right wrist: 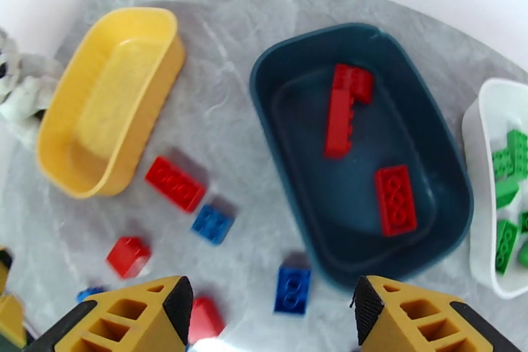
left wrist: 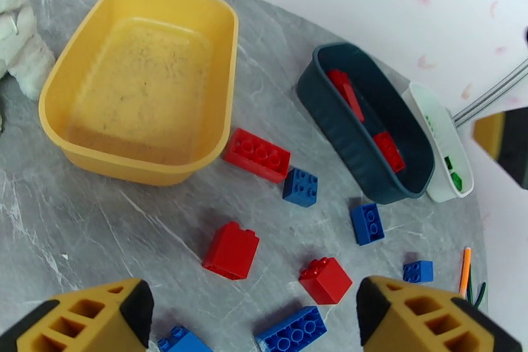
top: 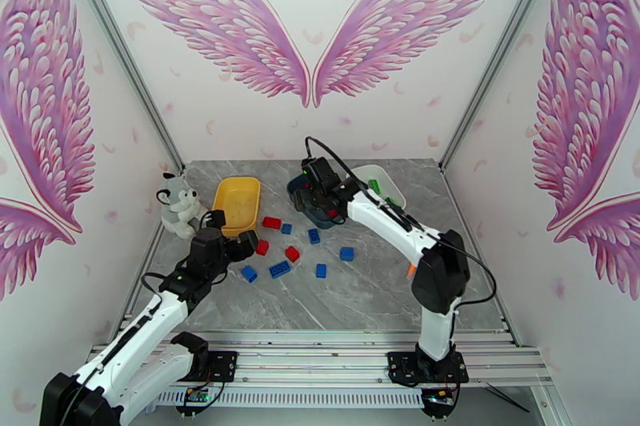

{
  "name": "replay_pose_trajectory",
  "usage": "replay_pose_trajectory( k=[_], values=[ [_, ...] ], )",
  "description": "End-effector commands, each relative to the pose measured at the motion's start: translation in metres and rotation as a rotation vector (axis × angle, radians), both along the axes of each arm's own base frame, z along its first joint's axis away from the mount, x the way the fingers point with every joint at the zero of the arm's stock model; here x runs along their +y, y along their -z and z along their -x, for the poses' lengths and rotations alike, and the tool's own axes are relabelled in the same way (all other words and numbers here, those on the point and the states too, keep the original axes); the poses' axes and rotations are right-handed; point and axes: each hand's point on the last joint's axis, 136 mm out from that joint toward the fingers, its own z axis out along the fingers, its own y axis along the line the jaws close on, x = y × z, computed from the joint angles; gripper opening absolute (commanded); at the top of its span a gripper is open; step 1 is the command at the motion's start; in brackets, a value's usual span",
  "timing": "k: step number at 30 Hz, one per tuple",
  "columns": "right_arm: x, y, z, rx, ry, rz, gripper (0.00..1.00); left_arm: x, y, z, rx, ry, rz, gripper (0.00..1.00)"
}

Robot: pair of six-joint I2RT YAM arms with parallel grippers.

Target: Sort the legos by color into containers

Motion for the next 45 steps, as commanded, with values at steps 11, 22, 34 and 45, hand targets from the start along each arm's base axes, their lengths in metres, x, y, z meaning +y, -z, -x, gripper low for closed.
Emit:
replay_pose_trajectory(
  k=[11,22,34,45],
  values=[
    [-0.037,0.06,0.13,0.105,-0.024,-0.106,0.8,0.017,0.04,0.036,0.199,-0.091,-0.17,0.84],
    [-0.019,0.049,0.159,0.057,-0.108,-0.152,0.78,0.014,0.084,0.034,0.364,-0.125,-0.268,0.85],
    [-0.028,0.035,0.155,-0.004,-0.1,-0.117,0.78,-0.003,0.115,0.019,0.473,-0.069,-0.332,0.82],
    [-0.027,0.039,0.154,-0.003,-0.099,-0.105,0.78,-0.004,0.139,0.043,0.549,-0.042,-0.288,0.58]
  ],
)
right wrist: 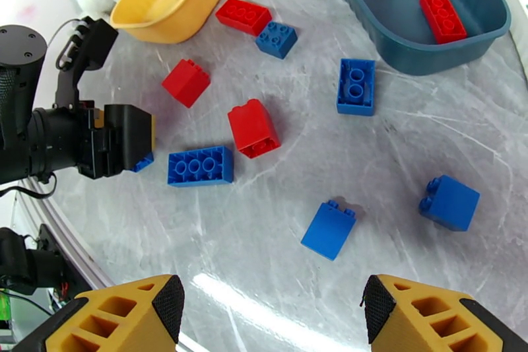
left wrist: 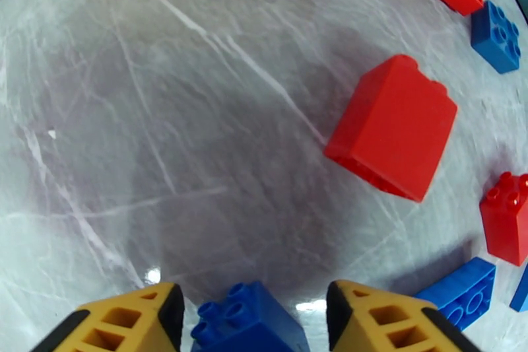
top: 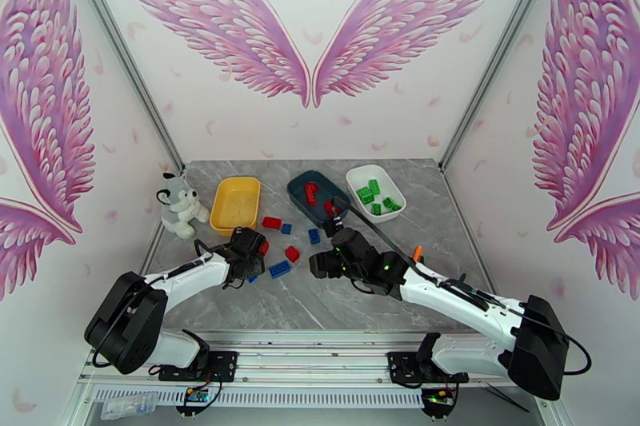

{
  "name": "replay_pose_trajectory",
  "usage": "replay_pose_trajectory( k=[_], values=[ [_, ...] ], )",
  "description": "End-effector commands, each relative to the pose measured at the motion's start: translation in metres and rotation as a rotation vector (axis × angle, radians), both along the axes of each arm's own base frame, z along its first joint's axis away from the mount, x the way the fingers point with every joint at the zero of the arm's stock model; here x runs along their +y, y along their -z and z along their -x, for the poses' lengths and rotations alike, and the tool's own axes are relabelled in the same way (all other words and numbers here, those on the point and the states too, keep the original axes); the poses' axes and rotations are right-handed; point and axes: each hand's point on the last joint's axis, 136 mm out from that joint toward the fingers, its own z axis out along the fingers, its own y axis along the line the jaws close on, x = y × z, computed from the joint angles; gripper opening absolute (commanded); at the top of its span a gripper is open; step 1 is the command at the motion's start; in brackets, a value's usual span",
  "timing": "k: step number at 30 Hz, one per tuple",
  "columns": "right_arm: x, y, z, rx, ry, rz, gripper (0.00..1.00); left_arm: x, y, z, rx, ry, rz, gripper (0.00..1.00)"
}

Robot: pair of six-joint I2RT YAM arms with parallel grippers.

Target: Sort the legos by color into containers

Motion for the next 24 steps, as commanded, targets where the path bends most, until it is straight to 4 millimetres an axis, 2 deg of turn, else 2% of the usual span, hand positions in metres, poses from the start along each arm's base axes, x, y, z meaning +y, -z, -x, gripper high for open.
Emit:
replay_pose_trajectory(
  k=[1,6,15,19,24],
  values=[
    [0.002,-0.007,-0.003,-0.026,-0.004,0.007,0.78,-0.003,0.01,0.012,0.036,0.008,0.026,0.57],
    [0.003,-0.005,-0.003,-0.021,-0.005,0.007,0.78,-0.005,0.019,0.02,0.07,0.014,0.035,0.53],
    [0.005,-0.004,-0.003,-0.016,-0.011,0.004,0.78,0.001,0.004,0.021,0.024,0.012,0.027,0.42],
    [0.006,-0.003,-0.003,-0.012,-0.013,0.003,0.77,0.002,-0.022,0.005,-0.048,0.001,0.03,0.37],
    [0.007,0.002,-0.004,-0.003,-0.016,0.009,0.76,0.004,-0.073,-0.042,-0.186,-0.038,0.056,0.32]
  ],
)
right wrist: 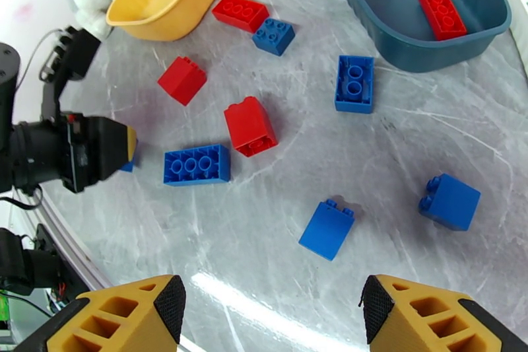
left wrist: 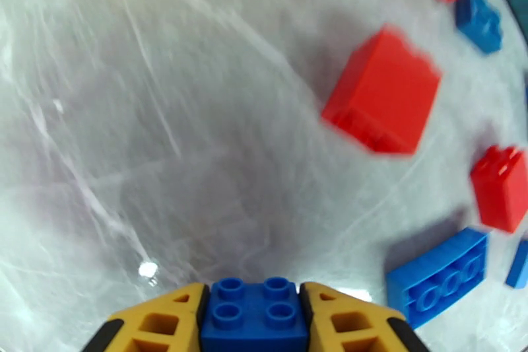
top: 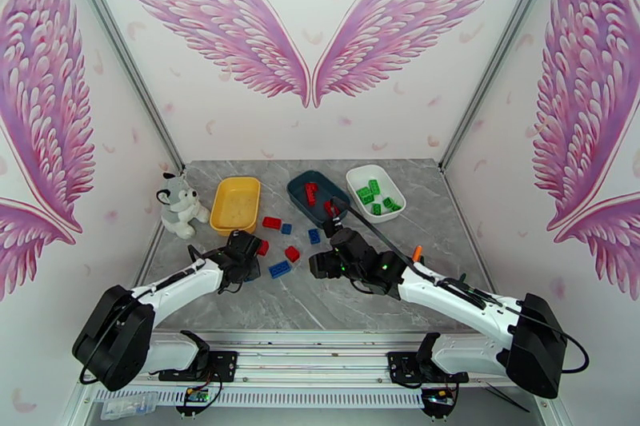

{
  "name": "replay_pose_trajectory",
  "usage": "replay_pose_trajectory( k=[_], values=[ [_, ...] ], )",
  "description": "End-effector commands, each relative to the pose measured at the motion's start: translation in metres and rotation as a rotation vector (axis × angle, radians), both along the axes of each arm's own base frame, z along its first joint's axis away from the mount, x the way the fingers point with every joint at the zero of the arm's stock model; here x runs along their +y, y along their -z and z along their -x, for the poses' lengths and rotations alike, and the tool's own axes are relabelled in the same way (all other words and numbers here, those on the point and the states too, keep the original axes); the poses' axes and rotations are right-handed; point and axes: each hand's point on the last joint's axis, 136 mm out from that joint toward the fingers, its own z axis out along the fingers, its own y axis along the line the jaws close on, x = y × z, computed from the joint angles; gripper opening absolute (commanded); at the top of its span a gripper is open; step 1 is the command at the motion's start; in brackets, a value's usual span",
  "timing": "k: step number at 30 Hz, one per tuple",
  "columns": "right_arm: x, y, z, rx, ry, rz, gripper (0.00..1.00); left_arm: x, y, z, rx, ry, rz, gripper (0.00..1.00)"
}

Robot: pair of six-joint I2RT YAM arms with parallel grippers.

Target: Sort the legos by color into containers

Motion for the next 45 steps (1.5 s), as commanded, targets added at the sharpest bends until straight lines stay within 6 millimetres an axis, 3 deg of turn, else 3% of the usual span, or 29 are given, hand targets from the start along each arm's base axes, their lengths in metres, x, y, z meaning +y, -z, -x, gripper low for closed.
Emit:
replay_pose_trajectory(
  k=[1,4,11,15,17,21,26,31,35,38,45],
  values=[
    [0.007,-0.005,-0.003,-0.014,-0.015,-0.004,0.76,0.002,-0.047,-0.04,-0.123,-0.021,0.014,0.29],
    [0.008,-0.003,-0.003,-0.006,-0.019,-0.003,0.76,0.003,-0.059,-0.059,-0.125,-0.024,0.013,0.23],
    [0.008,-0.004,-0.002,-0.007,-0.023,-0.008,0.75,0.035,-0.096,-0.115,-0.23,-0.131,-0.023,0.25],
    [0.008,-0.004,-0.002,-0.009,-0.022,-0.006,0.75,0.046,-0.098,-0.152,-0.248,-0.177,-0.029,0.25],
    [0.008,-0.004,-0.003,-0.009,-0.022,-0.005,0.76,0.048,-0.095,-0.166,-0.252,-0.192,-0.02,0.32],
    [0.007,-0.003,-0.004,-0.011,-0.016,0.007,0.81,0.044,-0.091,-0.171,-0.249,-0.188,-0.025,0.61],
    [0.006,-0.002,-0.003,-0.011,-0.014,0.008,0.85,0.007,-0.116,-0.147,-0.302,-0.085,-0.054,0.74],
    [0.004,-0.003,-0.004,-0.017,-0.01,0.011,0.88,-0.038,-0.114,-0.105,-0.29,0.055,0.006,0.76],
    [0.0,-0.003,-0.004,-0.025,0.01,0.011,0.93,-0.063,-0.095,-0.069,-0.262,0.151,0.059,0.79],
    [-0.007,-0.006,-0.006,-0.044,0.041,0.017,0.98,-0.07,-0.072,-0.046,-0.222,0.195,0.049,0.83],
    [-0.023,-0.019,-0.007,-0.099,0.091,0.003,0.99,-0.083,-0.025,-0.017,-0.18,0.256,0.023,0.92]
  ],
)
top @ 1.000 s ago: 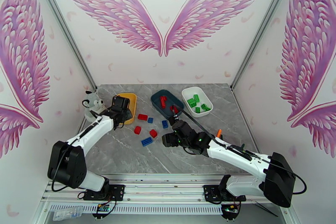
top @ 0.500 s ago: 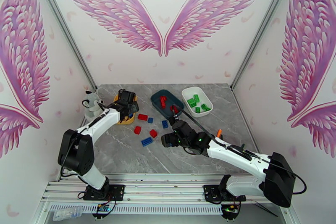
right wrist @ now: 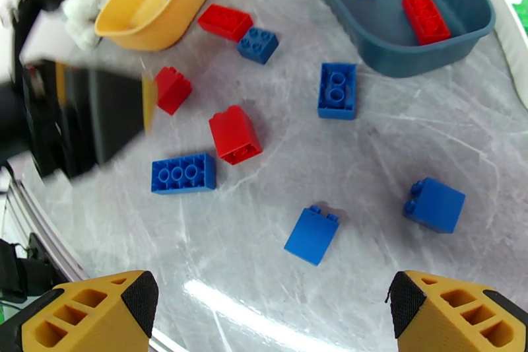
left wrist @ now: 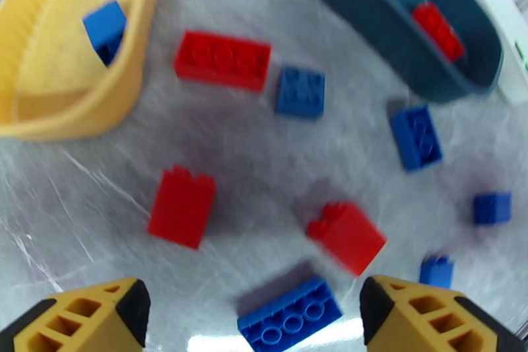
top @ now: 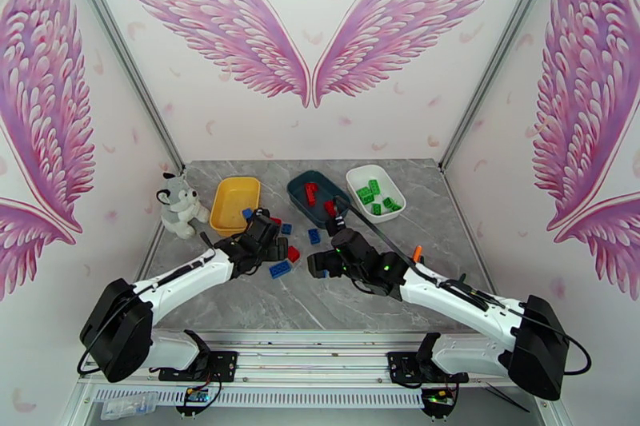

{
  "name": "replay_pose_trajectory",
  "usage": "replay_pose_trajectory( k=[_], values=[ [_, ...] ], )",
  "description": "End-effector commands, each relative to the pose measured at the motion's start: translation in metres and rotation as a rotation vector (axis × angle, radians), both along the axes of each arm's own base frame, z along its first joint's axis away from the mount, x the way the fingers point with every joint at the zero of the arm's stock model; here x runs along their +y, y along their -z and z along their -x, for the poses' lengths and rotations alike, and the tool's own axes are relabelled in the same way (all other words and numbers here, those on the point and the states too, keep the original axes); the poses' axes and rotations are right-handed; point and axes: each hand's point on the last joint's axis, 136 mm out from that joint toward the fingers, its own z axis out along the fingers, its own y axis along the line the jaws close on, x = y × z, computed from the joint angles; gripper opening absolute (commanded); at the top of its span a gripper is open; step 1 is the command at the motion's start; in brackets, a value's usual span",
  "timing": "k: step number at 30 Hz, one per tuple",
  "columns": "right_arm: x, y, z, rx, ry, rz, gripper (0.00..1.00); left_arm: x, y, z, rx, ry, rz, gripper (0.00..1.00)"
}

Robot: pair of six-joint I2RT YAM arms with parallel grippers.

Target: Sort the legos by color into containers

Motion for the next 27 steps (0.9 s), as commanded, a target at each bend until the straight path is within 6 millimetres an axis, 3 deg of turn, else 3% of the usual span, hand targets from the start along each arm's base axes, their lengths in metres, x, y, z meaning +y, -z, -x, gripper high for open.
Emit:
replay_pose_trajectory(
  k=[1,6,15,21,27],
  values=[
    [-0.012,-0.008,-0.001,-0.044,0.041,-0.004,0.99,-0.009,0.009,-0.001,-0.026,0.004,0.048,0.92],
    [-0.014,-0.012,-0.001,-0.056,0.042,-0.011,0.99,-0.026,0.022,-0.003,-0.04,0.064,0.07,0.94],
    [-0.011,-0.011,0.0,-0.046,0.032,-0.008,0.99,-0.037,0.059,-0.014,0.005,0.116,-0.005,0.93],
    [-0.01,-0.011,0.0,-0.045,0.026,-0.011,0.99,-0.055,0.059,0.001,0.027,0.186,0.089,0.91],
    [-0.009,-0.009,-0.001,-0.039,0.025,-0.006,0.99,-0.055,0.071,0.021,0.076,0.207,0.086,0.9]
  ],
)
